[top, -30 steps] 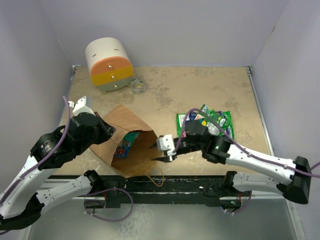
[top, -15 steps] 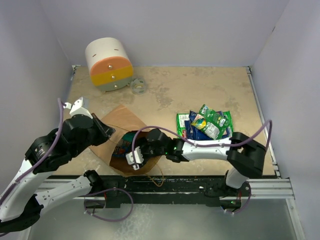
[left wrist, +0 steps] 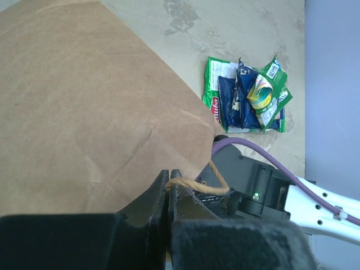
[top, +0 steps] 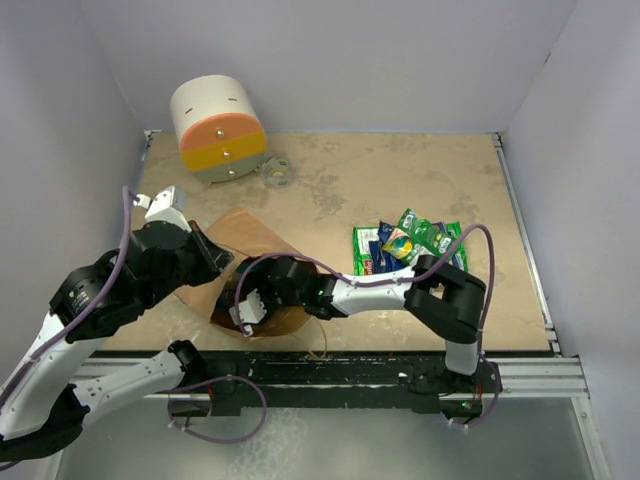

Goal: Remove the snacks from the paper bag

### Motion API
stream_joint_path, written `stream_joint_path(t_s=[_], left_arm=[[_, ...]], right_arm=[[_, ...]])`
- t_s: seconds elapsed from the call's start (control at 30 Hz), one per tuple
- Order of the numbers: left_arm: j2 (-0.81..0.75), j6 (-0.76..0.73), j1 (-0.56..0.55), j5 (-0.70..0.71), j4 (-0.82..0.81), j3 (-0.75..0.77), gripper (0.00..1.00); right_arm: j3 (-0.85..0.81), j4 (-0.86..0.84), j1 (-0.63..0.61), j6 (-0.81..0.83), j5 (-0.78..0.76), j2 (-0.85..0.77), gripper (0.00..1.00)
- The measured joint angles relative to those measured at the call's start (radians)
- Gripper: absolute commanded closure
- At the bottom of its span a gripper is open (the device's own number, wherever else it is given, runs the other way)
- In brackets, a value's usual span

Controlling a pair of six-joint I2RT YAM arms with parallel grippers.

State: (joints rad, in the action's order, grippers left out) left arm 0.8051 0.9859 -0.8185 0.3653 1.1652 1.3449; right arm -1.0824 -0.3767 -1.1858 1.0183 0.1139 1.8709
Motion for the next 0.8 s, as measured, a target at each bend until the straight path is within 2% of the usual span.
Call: stream_joint_path(t_s=[0.27, 0.47, 0.6, 0.7, 0.8], left_arm=[[0.02, -0.066, 0.0, -0.013, -0.003, 0.035, 1.0], [0.02, -0.097, 0.0, -0.019, -0.005, 0.039, 1.0], [0.02, -0.111, 0.0, -0.029, -0.006, 0.039, 1.0], [0.021, -0.115, 0.0, -0.032, -0.005, 0.039, 1.0], [0.021, -0.112, 0.0, -0.032, 0.005, 0.041, 1.0]], right_arm=[[-0.033, 0.05, -0.001, 0.031, -0.019, 0.048, 0.42], [-0.042, 0.023, -0.001, 0.026, -0.055, 0.081, 0.43], [-0.103, -0.014, -0.004, 0.008, -0.113, 0.176, 0.55], [-0.117, -0.08, -0.007, -0.022, -0.151, 0.22, 0.67], [-0.117, -0.11, -0.007, -0.04, -0.171, 0.222, 0.87]])
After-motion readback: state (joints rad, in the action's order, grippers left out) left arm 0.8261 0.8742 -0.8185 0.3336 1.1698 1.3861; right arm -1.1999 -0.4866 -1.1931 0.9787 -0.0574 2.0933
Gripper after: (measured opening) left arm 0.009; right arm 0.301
